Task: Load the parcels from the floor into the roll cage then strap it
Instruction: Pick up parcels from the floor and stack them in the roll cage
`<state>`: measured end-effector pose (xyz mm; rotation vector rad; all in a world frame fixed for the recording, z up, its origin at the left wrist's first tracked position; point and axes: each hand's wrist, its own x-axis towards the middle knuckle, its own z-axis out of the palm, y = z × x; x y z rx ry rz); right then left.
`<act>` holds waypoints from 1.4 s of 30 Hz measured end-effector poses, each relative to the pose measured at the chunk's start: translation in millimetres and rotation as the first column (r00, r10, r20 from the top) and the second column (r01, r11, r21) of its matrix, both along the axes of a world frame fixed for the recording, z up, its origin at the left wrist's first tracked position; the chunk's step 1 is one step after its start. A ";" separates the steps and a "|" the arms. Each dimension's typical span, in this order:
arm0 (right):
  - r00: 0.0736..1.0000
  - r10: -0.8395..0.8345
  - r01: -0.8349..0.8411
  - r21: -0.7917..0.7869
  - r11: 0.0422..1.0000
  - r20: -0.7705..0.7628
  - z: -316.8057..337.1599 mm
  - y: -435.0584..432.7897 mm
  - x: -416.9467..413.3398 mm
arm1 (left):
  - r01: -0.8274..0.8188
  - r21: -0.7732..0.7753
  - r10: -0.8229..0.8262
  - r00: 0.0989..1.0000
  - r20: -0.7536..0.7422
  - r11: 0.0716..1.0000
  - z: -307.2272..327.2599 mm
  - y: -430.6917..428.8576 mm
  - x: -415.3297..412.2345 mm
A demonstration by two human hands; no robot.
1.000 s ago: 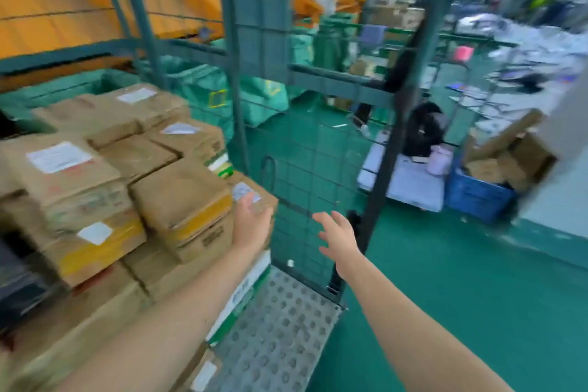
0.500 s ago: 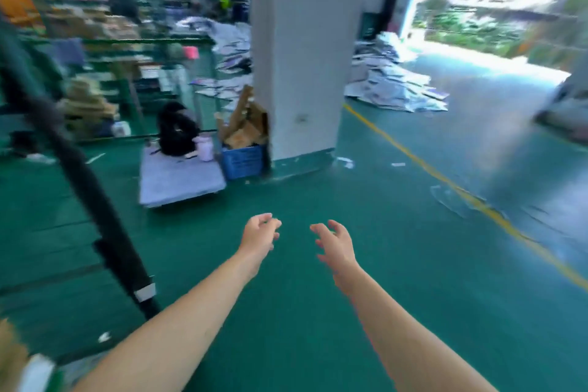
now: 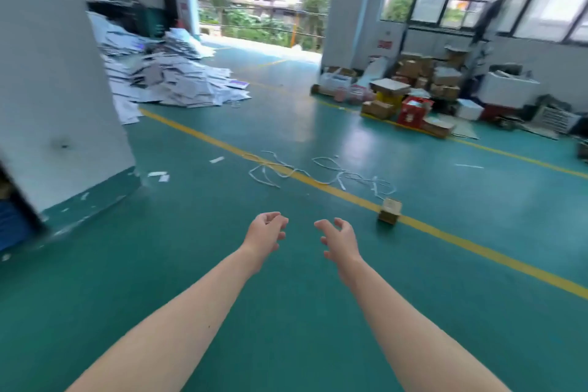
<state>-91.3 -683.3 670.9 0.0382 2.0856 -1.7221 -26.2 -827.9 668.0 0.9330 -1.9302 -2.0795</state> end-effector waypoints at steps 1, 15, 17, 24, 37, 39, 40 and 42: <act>0.999 -0.041 0.042 -0.006 0.999 0.007 -1.3 17.8 -13.3 | 0.041 -0.001 -0.041 0.999 0.005 0.999 0.0 15.4 -18.7; 0.863 -0.503 0.505 -0.039 0.862 0.052 -25.1 170.2 -214.6 | 0.495 0.038 -0.496 0.864 0.085 0.868 -21.1 157.9 -286.6; 0.846 -0.531 0.532 -0.027 0.846 0.050 -24.7 173.0 -253.8 | 0.513 0.043 -0.515 0.852 0.092 0.857 -21.6 158.3 -333.0; 0.827 -0.561 0.562 -0.029 0.826 0.036 -9.2 169.8 -393.4 | 0.541 0.021 -0.541 0.837 0.082 0.841 -10.1 146.1 -492.2; 0.830 -0.554 0.553 0.028 0.832 0.067 -25.8 191.0 -634.2 | 0.544 0.028 -0.543 0.831 0.118 0.838 -25.0 167.5 -727.6; 0.848 -0.526 0.525 0.035 0.850 0.062 -26.9 196.2 -683.5 | 0.537 0.031 -0.537 0.835 0.116 0.843 -25.2 174.0 -771.1; 0.856 -0.512 0.511 0.043 0.859 0.062 -26.5 199.7 -707.9 | 0.530 0.030 -0.529 0.840 0.122 0.848 -24.7 176.8 -793.6; 0.871 -0.488 0.485 0.061 0.873 0.060 -24.3 208.9 -753.8 | 0.528 0.015 -0.524 0.839 0.147 0.849 -22.3 180.8 -837.8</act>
